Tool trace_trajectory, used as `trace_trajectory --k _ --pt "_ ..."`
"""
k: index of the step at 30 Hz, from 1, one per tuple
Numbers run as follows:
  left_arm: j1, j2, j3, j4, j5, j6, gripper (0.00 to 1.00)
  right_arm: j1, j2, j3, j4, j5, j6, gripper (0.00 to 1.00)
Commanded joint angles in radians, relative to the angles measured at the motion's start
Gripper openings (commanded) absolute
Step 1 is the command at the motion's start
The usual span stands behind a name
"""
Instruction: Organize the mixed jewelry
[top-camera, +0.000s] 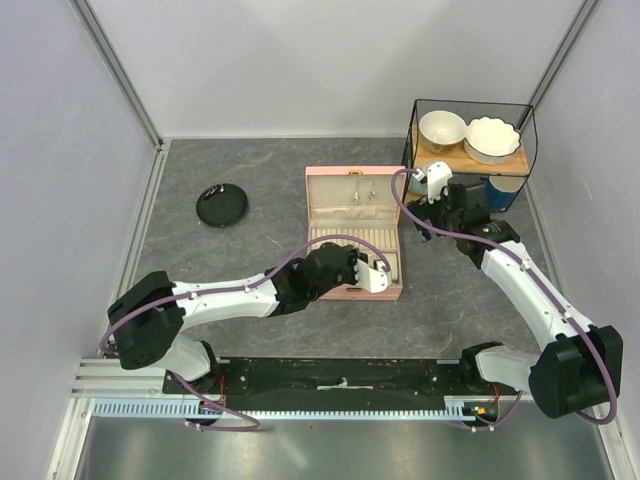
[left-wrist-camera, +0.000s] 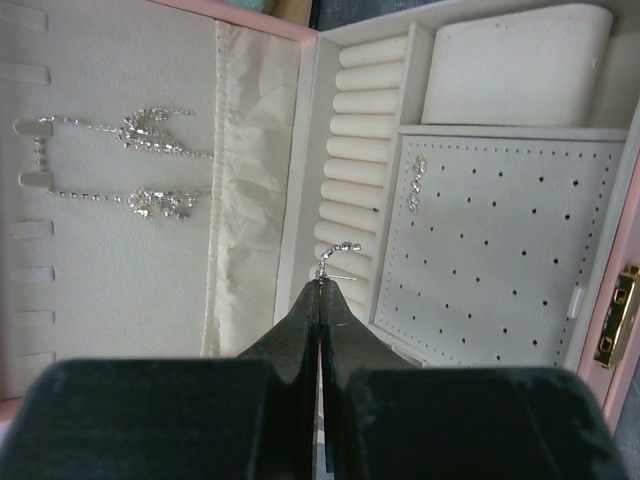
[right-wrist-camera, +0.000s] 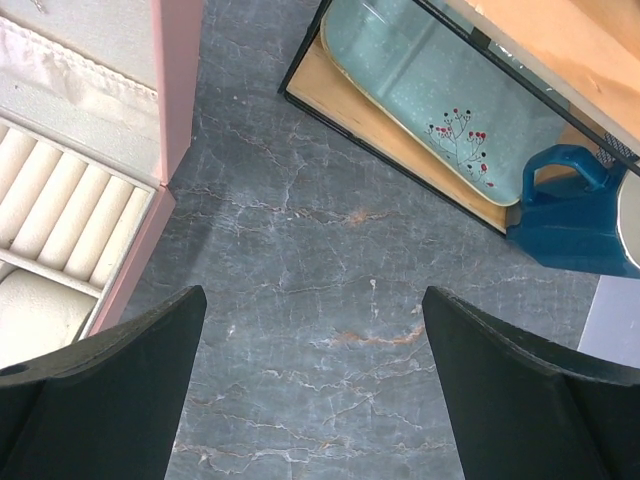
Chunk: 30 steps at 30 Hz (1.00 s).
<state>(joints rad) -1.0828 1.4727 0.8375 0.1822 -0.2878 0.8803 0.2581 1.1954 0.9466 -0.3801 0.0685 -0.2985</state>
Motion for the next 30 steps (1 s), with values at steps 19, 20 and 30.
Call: trace_trajectory --k 19,20,30 --pt "-0.031 0.106 -0.066 0.293 -0.031 0.094 0.02 0.003 -0.028 -0.043 0.056 -0.013 0.022 0.98" --pt "-0.031 0.107 -0.064 0.29 -0.033 0.097 0.02 0.003 -0.03 -0.043 0.055 -0.013 0.024 0.98" --pt "-0.028 0.11 -0.072 0.235 -0.014 0.097 0.02 0.003 -0.04 -0.048 0.058 -0.015 0.019 0.98"
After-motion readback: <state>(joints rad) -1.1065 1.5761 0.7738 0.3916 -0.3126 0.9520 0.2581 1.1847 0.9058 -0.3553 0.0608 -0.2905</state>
